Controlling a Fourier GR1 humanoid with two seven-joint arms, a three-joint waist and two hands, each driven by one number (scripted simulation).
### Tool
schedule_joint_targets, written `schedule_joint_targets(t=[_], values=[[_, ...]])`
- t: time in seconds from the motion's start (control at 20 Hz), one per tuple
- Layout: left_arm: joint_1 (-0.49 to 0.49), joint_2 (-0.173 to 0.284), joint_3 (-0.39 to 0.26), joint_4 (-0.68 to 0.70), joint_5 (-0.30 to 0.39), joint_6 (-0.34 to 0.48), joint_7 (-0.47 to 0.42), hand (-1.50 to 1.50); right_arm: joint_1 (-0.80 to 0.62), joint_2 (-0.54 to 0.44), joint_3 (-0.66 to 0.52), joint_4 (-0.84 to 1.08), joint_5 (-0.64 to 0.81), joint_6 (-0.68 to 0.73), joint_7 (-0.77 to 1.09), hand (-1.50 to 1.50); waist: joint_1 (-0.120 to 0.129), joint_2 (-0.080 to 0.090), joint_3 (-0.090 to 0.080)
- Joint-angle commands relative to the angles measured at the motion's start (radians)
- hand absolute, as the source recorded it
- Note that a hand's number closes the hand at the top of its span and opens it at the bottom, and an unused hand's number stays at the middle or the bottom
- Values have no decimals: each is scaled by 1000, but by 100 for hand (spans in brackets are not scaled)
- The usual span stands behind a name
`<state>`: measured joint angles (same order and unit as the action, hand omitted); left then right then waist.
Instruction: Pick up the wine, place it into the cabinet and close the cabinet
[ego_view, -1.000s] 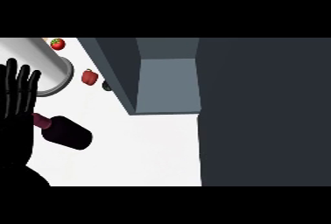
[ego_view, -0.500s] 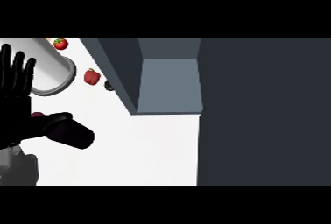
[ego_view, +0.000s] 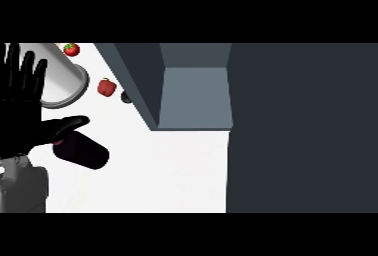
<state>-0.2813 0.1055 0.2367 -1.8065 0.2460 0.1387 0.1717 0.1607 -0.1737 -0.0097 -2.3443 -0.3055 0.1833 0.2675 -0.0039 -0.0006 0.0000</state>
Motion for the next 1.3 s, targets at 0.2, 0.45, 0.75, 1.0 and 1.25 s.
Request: schedule_joint_targets(t=[0.2,0.45,0.75,1.0,1.25], values=[[-22,46,8,3,28,19,46,-150,6,15,-22,-72,-12,24,72,-150,0,0,0],[51,-12,-67,-61,-40,61,7,-150,116,67,26,-107,26,80,20,-150,-2,-1,0],[49,-4,-89,-109,-75,122,87,-150,-6,60,-5,-75,33,25,102,-150,2,-1,0],[163,-30,-87,-110,-80,96,6,-150,-13,66,-8,-81,28,25,117,-150,2,0,0],[183,5,-31,-108,-58,81,6,-150,-57,41,-78,-80,-33,38,138,-150,3,0,0]])
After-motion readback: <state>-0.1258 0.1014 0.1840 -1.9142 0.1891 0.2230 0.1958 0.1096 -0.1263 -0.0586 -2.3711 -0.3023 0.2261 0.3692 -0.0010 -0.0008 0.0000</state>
